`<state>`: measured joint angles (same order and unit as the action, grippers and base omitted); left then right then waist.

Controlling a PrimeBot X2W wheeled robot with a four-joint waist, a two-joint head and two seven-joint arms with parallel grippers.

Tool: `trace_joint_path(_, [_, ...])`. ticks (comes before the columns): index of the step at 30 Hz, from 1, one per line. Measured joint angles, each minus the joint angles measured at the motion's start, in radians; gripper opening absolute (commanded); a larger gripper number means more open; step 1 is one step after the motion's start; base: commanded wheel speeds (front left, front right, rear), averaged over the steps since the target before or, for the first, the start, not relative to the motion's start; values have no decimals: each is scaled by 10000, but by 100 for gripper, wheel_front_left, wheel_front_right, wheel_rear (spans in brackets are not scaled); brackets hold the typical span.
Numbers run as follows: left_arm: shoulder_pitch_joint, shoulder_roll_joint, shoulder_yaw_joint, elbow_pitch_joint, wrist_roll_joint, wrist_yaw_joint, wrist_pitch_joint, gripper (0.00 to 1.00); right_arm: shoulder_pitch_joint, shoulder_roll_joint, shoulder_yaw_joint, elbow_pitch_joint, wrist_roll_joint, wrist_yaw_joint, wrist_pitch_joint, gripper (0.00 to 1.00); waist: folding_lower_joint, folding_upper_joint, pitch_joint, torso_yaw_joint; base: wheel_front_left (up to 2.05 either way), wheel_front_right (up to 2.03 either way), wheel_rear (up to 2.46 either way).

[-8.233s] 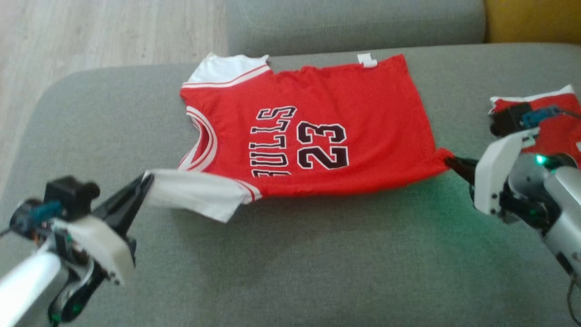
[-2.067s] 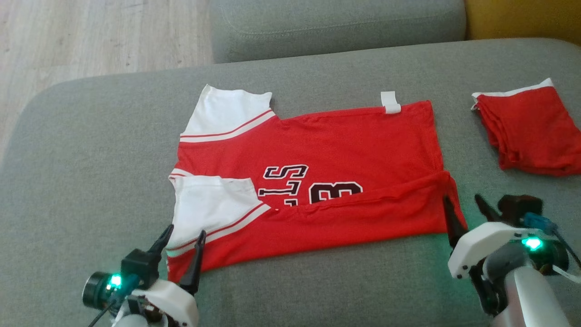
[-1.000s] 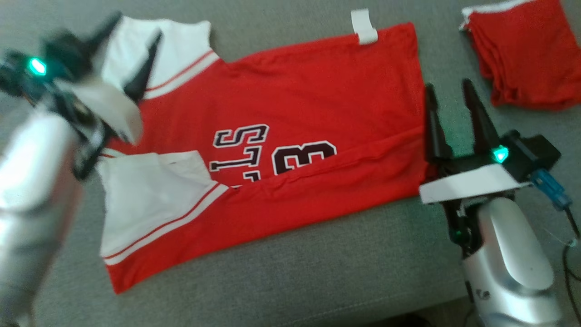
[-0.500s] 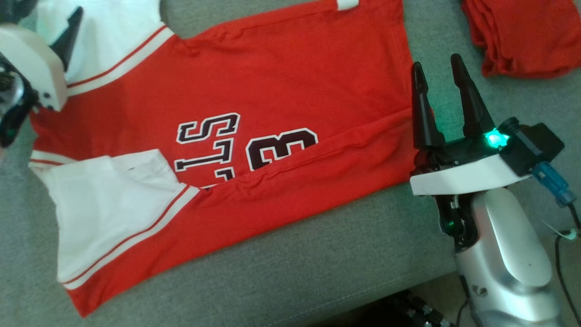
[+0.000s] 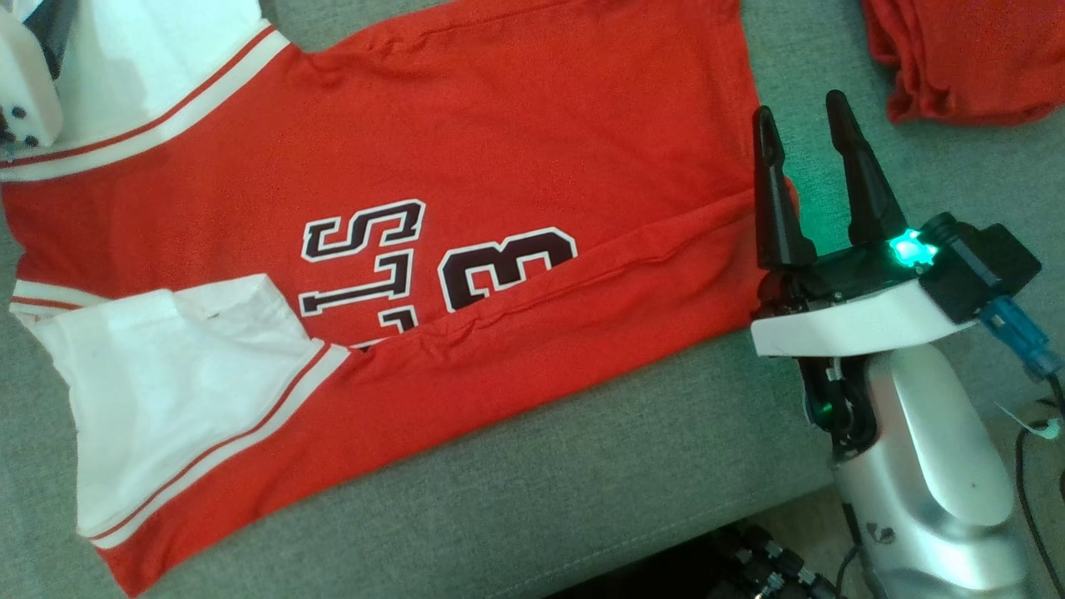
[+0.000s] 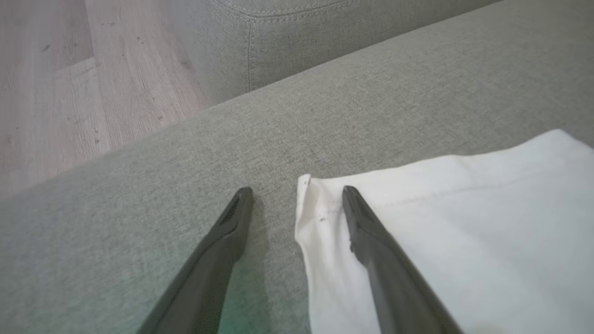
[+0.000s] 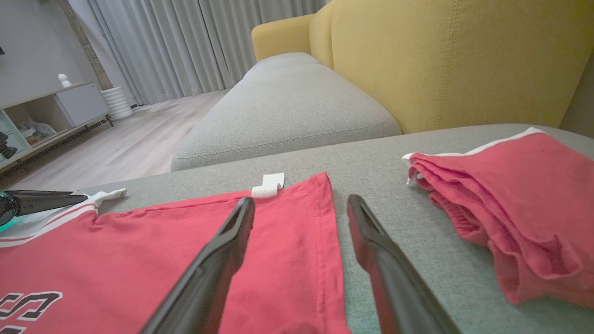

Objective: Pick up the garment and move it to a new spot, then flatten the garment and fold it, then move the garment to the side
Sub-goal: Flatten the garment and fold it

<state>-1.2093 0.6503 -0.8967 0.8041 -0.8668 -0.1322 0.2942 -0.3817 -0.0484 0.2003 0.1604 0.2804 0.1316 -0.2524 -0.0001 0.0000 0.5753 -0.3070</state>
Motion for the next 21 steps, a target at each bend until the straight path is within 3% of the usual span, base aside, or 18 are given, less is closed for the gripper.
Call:
trace_joint_path(1, [-58,0,-69,-6,-157,0,169,100,0,0,-19,-6,0,0,0,100,0,0,11,12,0,0,0])
trace_joint_path(3, [-181,0,-148,-40,-441,0,443,0,-1,0,-73,-31,0,0,0,100,0,0,20,41,0,0,0])
trace_joint_path(9, [-120,-52,-577,-96,-690,-2,-33,0,-2,0,-169,29,-52,0,0,100,1,0,-164,151,0,0,0])
trace_joint_path(21, [502,-761,-1047,-341,-466,-2,-3210,0,27,-2,-872,445,-830,0,169,100,0,0,-1378,919,0,0,0])
